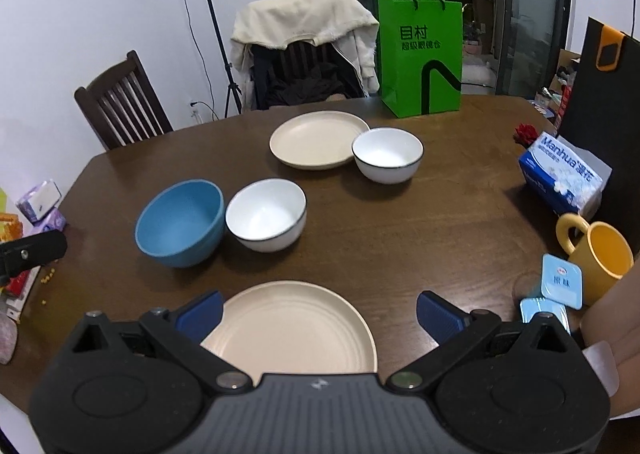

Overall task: Organize plates and bowls
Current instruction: 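Withdraw both grippers from the stacked beige plates, then move both open grippers toward the last beige plate, then close both grippers together on the rim of the beige plate, then lift the gripped beige plate off the table with both grippers, then carry the beige plate over the stacked beige plates beside the bowls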

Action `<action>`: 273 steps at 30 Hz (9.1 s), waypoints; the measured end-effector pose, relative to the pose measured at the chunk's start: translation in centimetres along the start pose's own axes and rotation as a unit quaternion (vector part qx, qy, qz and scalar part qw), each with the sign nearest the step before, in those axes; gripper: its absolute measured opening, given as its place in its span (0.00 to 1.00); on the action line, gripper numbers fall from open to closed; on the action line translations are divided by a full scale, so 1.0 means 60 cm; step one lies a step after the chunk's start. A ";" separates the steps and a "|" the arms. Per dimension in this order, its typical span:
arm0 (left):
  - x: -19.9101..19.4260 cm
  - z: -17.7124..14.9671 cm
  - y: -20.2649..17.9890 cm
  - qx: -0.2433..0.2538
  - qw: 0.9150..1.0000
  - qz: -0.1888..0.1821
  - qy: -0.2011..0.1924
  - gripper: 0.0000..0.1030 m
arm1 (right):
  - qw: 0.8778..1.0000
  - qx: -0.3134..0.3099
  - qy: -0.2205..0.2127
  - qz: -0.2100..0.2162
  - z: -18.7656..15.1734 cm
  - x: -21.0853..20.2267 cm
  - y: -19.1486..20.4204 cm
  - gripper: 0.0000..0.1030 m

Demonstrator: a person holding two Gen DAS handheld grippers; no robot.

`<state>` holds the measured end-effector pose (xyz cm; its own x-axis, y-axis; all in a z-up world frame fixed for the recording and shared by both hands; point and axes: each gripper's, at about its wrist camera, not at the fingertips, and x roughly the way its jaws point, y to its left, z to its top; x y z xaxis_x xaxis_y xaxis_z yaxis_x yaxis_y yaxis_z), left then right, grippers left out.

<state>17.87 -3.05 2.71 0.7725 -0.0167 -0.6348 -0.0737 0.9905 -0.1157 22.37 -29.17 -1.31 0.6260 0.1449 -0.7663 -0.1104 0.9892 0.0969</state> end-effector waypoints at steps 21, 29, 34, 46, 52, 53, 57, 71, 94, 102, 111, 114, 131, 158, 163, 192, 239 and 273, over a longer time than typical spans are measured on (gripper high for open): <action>0.093 0.135 0.011 -0.023 1.000 -0.019 0.008 1.00 | 1.000 0.005 0.015 -0.005 0.130 0.063 0.030 1.00; 0.149 0.190 0.018 -0.020 0.999 -0.021 0.019 1.00 | 0.999 0.009 0.032 -0.011 0.185 0.115 0.026 1.00; 0.192 0.224 0.014 -0.012 0.999 -0.025 0.029 1.00 | 0.999 0.017 0.039 -0.012 0.225 0.146 0.022 1.00; 0.289 0.295 -0.015 0.011 0.998 -0.041 0.039 1.00 | 0.998 0.027 0.044 -0.021 0.330 0.221 0.010 1.00; 0.326 0.330 -0.036 0.024 0.998 -0.049 0.035 1.00 | 0.998 0.032 0.045 -0.022 0.381 0.260 -0.001 1.00; 0.336 0.337 -0.040 0.026 0.998 -0.050 0.037 1.00 | 0.998 0.033 0.046 -0.023 0.389 0.267 -0.003 1.00; 0.373 0.361 -0.048 0.031 0.997 -0.050 0.044 1.00 | 0.998 0.041 0.050 -0.020 0.422 0.301 -0.014 1.00; 0.544 0.419 -0.057 0.041 0.994 -0.050 0.088 1.00 | 0.998 0.038 0.045 -0.010 0.498 0.414 -0.054 1.00; 0.778 0.332 -0.056 0.037 0.984 -0.024 0.176 0.94 | 0.991 0.043 0.111 -0.062 0.471 0.623 -0.140 0.82; 0.811 0.304 -0.057 0.041 0.977 -0.022 0.206 0.72 | 0.989 0.040 0.130 -0.064 0.450 0.664 -0.144 0.57; 0.830 0.279 -0.069 0.059 0.970 -0.038 0.232 0.48 | 0.987 0.049 0.138 -0.064 0.427 0.681 -0.159 0.35; 0.836 0.274 -0.071 0.060 0.967 -0.049 0.241 0.41 | 0.987 0.052 0.140 -0.064 0.423 0.686 -0.164 0.29; 0.844 0.257 -0.086 0.082 0.958 -0.090 0.258 0.06 | 0.988 0.038 0.136 -0.055 0.415 0.700 -0.153 0.05; 0.807 0.280 -0.080 0.084 0.967 -0.081 0.225 0.06 | 0.992 0.024 0.111 -0.061 0.429 0.657 -0.129 0.05; 0.791 0.292 -0.077 0.081 0.970 -0.080 0.217 0.06 | 0.992 0.022 0.105 -0.061 0.438 0.639 -0.122 0.05; 0.682 0.340 -0.056 0.068 0.978 -0.067 0.186 0.06 | 0.995 0.021 0.089 -0.047 0.466 0.532 -0.082 0.05; 0.381 0.258 0.019 0.021 0.986 -0.026 0.165 0.06 | 0.996 -0.011 0.092 -0.012 0.343 0.288 0.031 0.05; 0.213 0.122 0.014 -0.004 0.984 -0.020 0.177 0.06 | 0.995 -0.024 0.101 0.007 0.190 0.142 0.033 0.05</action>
<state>32.30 -1.45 0.13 0.5061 -0.1030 -0.8563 -0.0550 0.9870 -0.1512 36.33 -25.70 -0.41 0.4568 0.1460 -0.8775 -0.1580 0.9841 0.0814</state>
